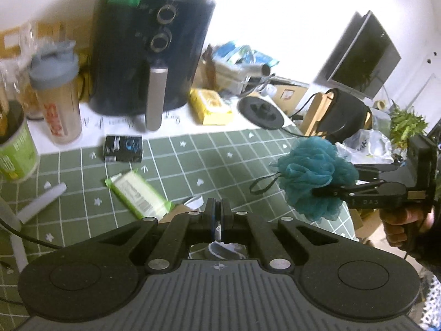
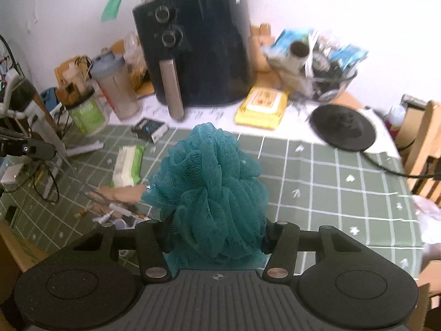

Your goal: Organize soft objects

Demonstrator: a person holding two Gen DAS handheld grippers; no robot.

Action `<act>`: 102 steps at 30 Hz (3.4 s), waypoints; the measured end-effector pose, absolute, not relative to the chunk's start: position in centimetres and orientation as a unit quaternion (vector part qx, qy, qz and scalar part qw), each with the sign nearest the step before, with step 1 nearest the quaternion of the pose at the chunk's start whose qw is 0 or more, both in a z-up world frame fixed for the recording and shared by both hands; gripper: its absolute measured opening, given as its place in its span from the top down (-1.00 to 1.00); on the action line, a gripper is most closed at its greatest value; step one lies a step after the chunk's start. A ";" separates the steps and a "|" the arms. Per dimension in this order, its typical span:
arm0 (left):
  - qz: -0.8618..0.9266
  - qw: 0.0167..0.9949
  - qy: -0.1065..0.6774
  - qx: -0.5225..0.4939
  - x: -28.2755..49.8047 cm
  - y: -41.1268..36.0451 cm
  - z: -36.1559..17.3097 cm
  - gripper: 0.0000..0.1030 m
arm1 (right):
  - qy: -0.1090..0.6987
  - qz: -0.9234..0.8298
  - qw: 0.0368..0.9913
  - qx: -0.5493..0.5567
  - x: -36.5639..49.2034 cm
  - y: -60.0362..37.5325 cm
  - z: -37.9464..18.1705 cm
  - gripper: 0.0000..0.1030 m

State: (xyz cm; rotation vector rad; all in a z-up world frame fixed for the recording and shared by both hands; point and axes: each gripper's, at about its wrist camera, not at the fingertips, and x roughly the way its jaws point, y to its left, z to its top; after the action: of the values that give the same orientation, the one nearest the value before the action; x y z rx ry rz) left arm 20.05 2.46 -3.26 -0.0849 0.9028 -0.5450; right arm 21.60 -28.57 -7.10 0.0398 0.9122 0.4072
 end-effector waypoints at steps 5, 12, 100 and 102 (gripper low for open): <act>-0.252 0.874 0.414 -0.030 18.7 1.9 -0.7 0.93 | 0.419 0.191 0.888 0.014 19.9 -29.0 -4.0 -0.09; -0.243 0.886 0.394 -0.017 16.6 1.3 3.0 0.93 | 0.392 0.195 0.899 0.018 17.7 -29.5 0.0 -0.09; -0.088 0.830 0.550 -0.036 1.7 -0.7 -2.9 -0.09 | 0.462 0.294 0.837 -0.005 3.7 -23.5 -1.1 -1.00; -0.087 0.833 0.545 -0.035 1.8 -0.7 -2.6 -0.09 | 0.458 0.289 0.841 -0.001 3.8 -23.8 -0.8 -1.00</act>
State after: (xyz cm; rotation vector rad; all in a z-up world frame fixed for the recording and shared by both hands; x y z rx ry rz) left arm 1.79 -0.69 -2.65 -0.0743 1.1561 -0.1840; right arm 3.83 -23.77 -0.83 -0.0015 0.9690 0.6099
